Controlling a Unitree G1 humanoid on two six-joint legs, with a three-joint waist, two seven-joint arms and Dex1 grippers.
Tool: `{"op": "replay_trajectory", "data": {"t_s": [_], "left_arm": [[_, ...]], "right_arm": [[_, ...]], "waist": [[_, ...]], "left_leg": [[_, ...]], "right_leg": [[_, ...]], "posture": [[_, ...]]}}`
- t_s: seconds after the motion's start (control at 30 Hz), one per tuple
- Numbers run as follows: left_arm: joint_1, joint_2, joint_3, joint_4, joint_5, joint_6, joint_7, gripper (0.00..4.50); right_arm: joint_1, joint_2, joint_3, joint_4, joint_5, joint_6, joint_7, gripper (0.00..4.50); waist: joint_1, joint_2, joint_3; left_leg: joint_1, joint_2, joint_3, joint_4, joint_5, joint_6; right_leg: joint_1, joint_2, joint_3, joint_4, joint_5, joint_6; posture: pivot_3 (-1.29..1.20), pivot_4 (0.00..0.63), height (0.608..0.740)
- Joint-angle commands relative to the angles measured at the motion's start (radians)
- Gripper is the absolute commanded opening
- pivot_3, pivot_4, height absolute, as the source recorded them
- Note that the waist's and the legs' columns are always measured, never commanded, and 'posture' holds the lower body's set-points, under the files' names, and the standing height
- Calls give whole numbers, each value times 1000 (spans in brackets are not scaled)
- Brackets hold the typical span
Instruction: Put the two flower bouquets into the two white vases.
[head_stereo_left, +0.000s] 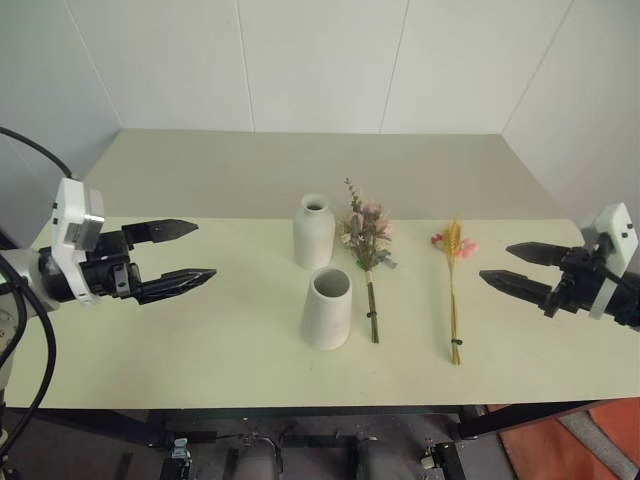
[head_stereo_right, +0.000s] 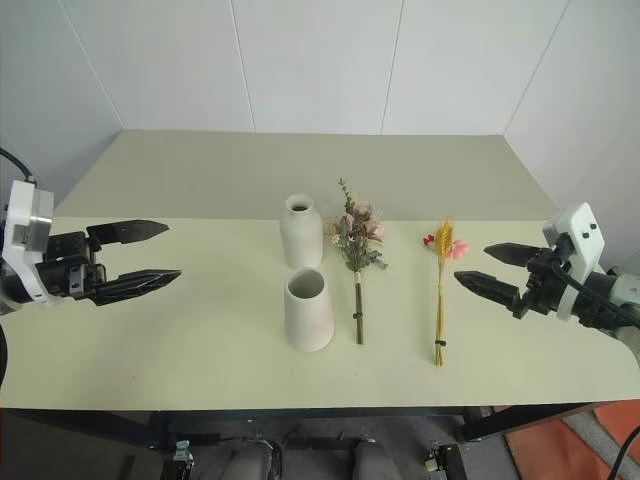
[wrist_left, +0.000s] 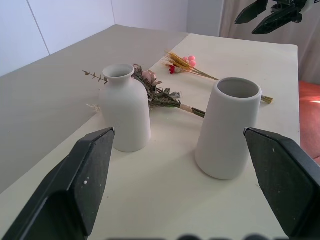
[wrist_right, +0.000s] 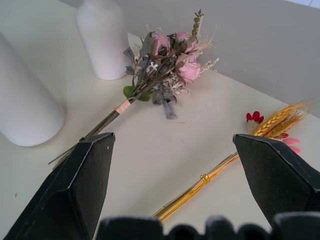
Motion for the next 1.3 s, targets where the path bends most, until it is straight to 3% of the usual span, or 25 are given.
{"op": "replay_trajectory", "data": {"t_s": [0.03, 0.3, 0.43, 0.5, 0.8, 0.87, 1.03, 1.17, 1.3], "left_arm": [[-15, 16, 20, -7, -1, -22, -7, 4500], [-29, 16, 11, 4, 4, -29, -12, 4500], [-49, 10, -9, 13, 11, -35, -16, 4500], [-62, 12, -25, 22, 13, -41, -30, 4500], [-127, 15, -63, 64, 26, -56, -66, 4500], [-122, 10, -65, 57, 29, -57, -65, 4500], [-128, 4, -69, 58, 31, -58, -63, 4500], [-125, 6, -63, 58, 32, -59, -63, 4500], [-113, 7, -53, 48, 30, -58, -60, 4500]], "right_arm": [[-11, -23, -31, -5, -2, -22, 6, 4477], [-25, -44, -20, -10, 4, 34, -19, 4477], [-119, -149, 145, -16, 2, 272, -62, 4477], [-216, -151, 235, 31, 1, 403, -103, 4477], [-631, 33, 540, 357, -154, 711, -298, 4477], [-694, 92, 589, 460, -201, 718, -329, 4477], [-775, 209, 662, 652, -306, 647, -370, 4477], [-788, 248, 702, 729, -367, 574, -359, 3588], [-793, 253, 673, 735, -389, 557, -349, 2083]], "waist": [[0, 0, 0], [0, 0, 0], [-4, 0, 0], [-6, 0, 0], [-6, -1, 0], [-7, -1, 0], [-6, -1, 0], [-6, -1, 0], [-7, -3, -1]], "left_leg": [[0, 0, 0, 0, 0, 0], [0, 0, 0, 0, 0, 0], [0, 0, 2, 0, 0, 0], [2, 0, 2, -1, 0, 0], [1, 0, 7, -2, 0, 0], [-1, 0, 8, -2, 0, 0], [-7, -1, 10, -2, 0, 0], [-8, -1, 10, -2, 0, 0], [-6, 0, 10, -2, 0, 0]], "right_leg": [[0, 0, 0, 0, 0, 0], [0, 0, 0, 0, 0, 0], [-1, 0, 2, 0, 0, -1], [-1, 0, 3, 0, -4, -6], [-3, 0, 8, 0, -3, -5], [-6, 0, 9, 0, 1, 0], [-13, 1, 12, 1, 5, -3], [-14, 1, 12, 0, 6, -2], [-12, 2, 13, 0, 6, -1]], "posture": [[0, 150, 740], [0, 150, 740], [0, 150, 740], [0, 150, 740], [0, 150, 740], [0, 150, 740], [0, 150, 740], [0, 150, 740], [0, 150, 740]]}}
